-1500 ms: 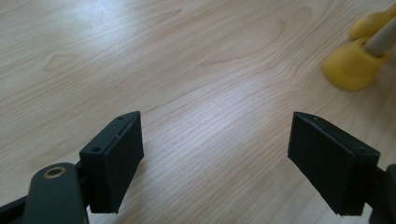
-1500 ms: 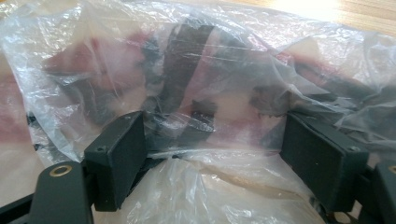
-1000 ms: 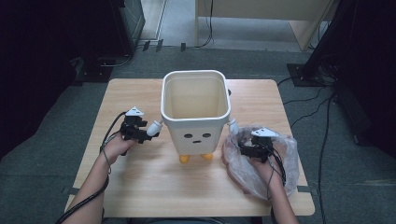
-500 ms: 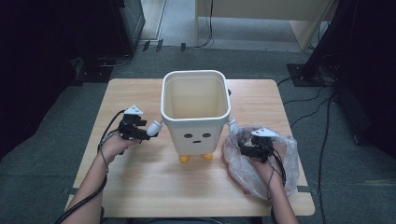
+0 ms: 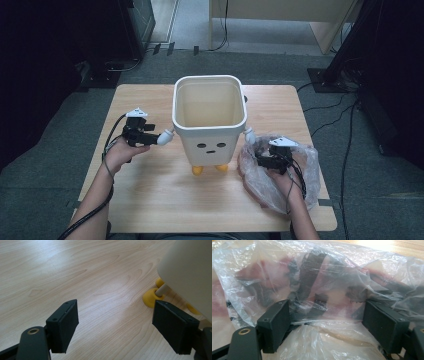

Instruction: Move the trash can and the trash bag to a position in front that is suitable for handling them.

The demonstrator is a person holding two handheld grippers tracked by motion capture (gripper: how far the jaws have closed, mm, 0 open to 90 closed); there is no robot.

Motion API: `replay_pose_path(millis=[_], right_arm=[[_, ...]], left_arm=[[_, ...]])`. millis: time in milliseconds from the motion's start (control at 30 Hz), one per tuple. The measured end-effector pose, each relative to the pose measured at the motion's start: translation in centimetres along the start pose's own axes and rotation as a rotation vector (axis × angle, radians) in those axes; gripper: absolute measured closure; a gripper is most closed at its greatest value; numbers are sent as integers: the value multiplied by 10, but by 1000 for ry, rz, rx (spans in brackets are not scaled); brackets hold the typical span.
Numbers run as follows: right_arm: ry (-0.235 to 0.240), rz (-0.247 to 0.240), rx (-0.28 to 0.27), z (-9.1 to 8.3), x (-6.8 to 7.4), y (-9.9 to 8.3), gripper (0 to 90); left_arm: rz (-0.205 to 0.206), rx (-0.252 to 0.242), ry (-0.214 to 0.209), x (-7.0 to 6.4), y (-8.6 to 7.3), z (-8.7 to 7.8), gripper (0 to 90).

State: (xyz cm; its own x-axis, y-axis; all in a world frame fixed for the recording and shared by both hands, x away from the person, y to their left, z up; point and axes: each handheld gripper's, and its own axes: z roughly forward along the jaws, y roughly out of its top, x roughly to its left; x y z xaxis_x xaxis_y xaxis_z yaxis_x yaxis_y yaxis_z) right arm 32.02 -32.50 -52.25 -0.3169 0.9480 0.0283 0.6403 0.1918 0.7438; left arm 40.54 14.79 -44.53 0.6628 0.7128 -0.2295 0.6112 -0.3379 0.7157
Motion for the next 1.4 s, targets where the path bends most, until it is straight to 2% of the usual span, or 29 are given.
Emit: replay_pose_path(millis=[200, 467, 567, 700, 800, 933, 1067, 1367, 1400], right_arm=[[0, 0, 0, 0, 0, 0, 213], [0, -1, -1, 0, 0, 0, 213], [0, 0, -1, 0, 0, 0, 213], [0, -1, 0, 0, 0, 0, 213], [0, -1, -1, 0, 0, 0, 213], [0, -1, -1, 0, 0, 0, 213], [0, -1, -1, 0, 0, 0, 213], [0, -1, -1, 0, 0, 0, 213], [-1, -1, -1, 0, 0, 0, 213]], left_arm=[[37, 39, -4, -3, 1, 1, 240], [25, 29, -43, -5, 9, -2, 241], [54, 34, -31, -6, 12, -3, 241], [56, 29, -33, -8, 16, -5, 241], [41, 34, -11, -9, 17, -5, 241], [68, 33, -1, -10, 19, -6, 241], [49, 38, -6, -8, 21, -7, 242], [57, 35, 10, -7, 25, -12, 241], [48, 26, 5, -6, 28, -13, 242]])
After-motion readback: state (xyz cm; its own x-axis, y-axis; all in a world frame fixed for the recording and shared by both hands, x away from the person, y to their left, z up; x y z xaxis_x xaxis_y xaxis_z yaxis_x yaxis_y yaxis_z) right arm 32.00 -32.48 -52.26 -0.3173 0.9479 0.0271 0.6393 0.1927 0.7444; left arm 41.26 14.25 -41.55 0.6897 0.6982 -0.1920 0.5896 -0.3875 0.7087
